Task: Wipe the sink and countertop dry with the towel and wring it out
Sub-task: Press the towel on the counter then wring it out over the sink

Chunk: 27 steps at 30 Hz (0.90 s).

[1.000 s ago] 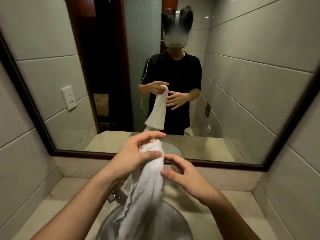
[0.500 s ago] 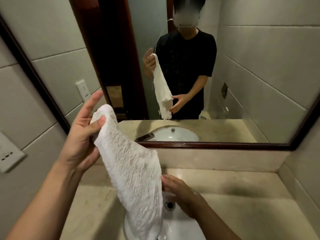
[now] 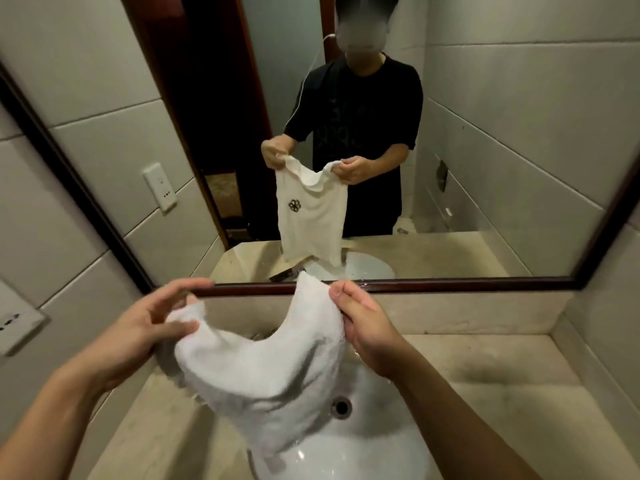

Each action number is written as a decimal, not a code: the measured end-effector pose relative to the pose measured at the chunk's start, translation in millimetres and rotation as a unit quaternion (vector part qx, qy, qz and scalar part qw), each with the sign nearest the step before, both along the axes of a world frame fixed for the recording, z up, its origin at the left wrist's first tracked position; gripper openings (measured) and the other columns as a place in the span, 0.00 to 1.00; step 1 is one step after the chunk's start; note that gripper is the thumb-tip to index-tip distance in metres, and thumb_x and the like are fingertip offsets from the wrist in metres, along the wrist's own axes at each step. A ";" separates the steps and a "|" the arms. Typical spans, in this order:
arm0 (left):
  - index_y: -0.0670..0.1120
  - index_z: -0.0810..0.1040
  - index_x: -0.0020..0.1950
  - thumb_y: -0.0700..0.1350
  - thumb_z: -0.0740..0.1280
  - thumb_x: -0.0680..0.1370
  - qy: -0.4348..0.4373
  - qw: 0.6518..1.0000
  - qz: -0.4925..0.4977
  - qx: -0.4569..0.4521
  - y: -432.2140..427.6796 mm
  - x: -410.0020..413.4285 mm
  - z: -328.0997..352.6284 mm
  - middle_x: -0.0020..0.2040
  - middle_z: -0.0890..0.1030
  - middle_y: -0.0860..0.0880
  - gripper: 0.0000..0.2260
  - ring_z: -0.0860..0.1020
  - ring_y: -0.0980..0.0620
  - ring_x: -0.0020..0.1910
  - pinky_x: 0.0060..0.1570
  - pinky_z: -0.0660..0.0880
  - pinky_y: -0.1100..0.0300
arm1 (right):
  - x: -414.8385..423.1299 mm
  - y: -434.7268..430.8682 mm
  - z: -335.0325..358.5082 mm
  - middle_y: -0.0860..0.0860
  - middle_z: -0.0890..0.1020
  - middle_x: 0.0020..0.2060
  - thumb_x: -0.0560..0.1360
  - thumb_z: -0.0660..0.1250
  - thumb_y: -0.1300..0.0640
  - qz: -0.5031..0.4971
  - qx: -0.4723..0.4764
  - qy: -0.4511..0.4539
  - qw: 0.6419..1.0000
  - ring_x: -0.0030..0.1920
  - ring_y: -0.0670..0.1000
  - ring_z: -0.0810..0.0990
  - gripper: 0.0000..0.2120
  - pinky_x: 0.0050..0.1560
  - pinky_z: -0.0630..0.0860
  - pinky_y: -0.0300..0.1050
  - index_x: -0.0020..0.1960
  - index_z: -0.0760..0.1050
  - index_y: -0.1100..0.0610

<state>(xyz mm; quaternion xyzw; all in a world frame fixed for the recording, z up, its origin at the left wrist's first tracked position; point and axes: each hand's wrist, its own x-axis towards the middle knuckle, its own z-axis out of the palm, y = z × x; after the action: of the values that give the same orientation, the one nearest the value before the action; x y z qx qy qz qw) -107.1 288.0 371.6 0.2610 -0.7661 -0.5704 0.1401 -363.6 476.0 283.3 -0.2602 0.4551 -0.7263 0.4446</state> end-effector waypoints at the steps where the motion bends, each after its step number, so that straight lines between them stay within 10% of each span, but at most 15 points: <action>1: 0.59 0.80 0.66 0.52 0.81 0.61 -0.082 0.996 -0.027 -0.004 -2.7 6.0 -3.6 0.57 0.79 0.38 0.33 0.79 0.50 0.51 0.53 0.77 0.56 | -1.7 0.4 10.6 0.52 0.78 0.42 0.84 0.62 0.55 0.009 -0.008 0.024 1.000 0.44 0.51 0.75 0.10 0.50 0.71 0.47 0.46 0.78 0.53; 4: 0.70 0.75 0.65 0.74 0.76 0.58 -0.241 0.965 -0.069 -0.071 -2.0 -2.8 -13.4 0.57 0.80 0.44 0.36 0.79 0.52 0.52 0.51 0.74 0.57 | 0.3 -3.5 41.5 0.47 0.75 0.36 0.85 0.61 0.55 0.034 -0.020 0.104 0.994 0.37 0.44 0.72 0.12 0.38 0.69 0.37 0.43 0.75 0.52; 6: 0.67 0.72 0.69 0.79 0.71 0.59 -0.183 0.972 -0.070 -0.131 8.4 -31.2 -14.1 0.64 0.79 0.60 0.40 0.78 0.62 0.61 0.60 0.73 0.64 | 5.6 -10.2 57.7 0.45 0.75 0.35 0.85 0.61 0.56 0.056 -0.015 0.185 0.981 0.34 0.43 0.71 0.11 0.35 0.68 0.36 0.44 0.75 0.52; 8: 0.59 0.77 0.69 0.72 0.73 0.66 -0.021 0.994 -0.063 -0.087 22.8 -65.6 -9.7 0.66 0.81 0.58 0.34 0.78 0.61 0.64 0.64 0.74 0.61 | 10.1 -15.4 70.0 0.46 0.76 0.35 0.85 0.63 0.55 0.070 -0.007 0.250 0.966 0.35 0.43 0.72 0.08 0.36 0.69 0.38 0.47 0.75 0.53; 11: 0.53 0.83 0.44 0.53 0.75 0.75 0.131 0.990 -0.006 -0.045 42.5 -102.0 5.5 0.41 0.83 0.52 0.05 0.81 0.56 0.41 0.40 0.77 0.60 | 3.5 -9.9 87.7 0.50 0.79 0.38 0.82 0.67 0.57 0.030 -0.017 0.273 0.961 0.38 0.46 0.75 0.06 0.39 0.72 0.41 0.47 0.77 0.53; 16: 0.52 0.77 0.39 0.48 0.68 0.78 0.276 0.961 0.018 -0.021 65.2 -139.5 29.5 0.36 0.76 0.49 0.08 0.73 0.51 0.34 0.32 0.69 0.58 | -36.0 19.9 97.5 0.51 0.76 0.37 0.78 0.73 0.54 0.033 0.018 0.354 0.934 0.38 0.48 0.74 0.08 0.40 0.71 0.37 0.50 0.79 0.58; 27: 0.49 0.76 0.40 0.48 0.68 0.78 0.273 0.958 0.005 -0.084 65.8 -158.3 65.8 0.37 0.74 0.45 0.08 0.73 0.47 0.35 0.32 0.68 0.57 | -58.4 48.5 7.7 0.51 0.83 0.49 0.74 0.74 0.53 0.125 0.105 0.269 0.949 0.51 0.46 0.81 0.23 0.59 0.77 0.47 0.60 0.76 0.70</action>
<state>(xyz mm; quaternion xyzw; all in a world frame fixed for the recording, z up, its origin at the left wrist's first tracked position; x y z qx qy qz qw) -265.4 353.7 437.4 0.0866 -0.7423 -0.5530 0.3684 -421.9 524.5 291.0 -0.4525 0.5955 -0.5161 0.4175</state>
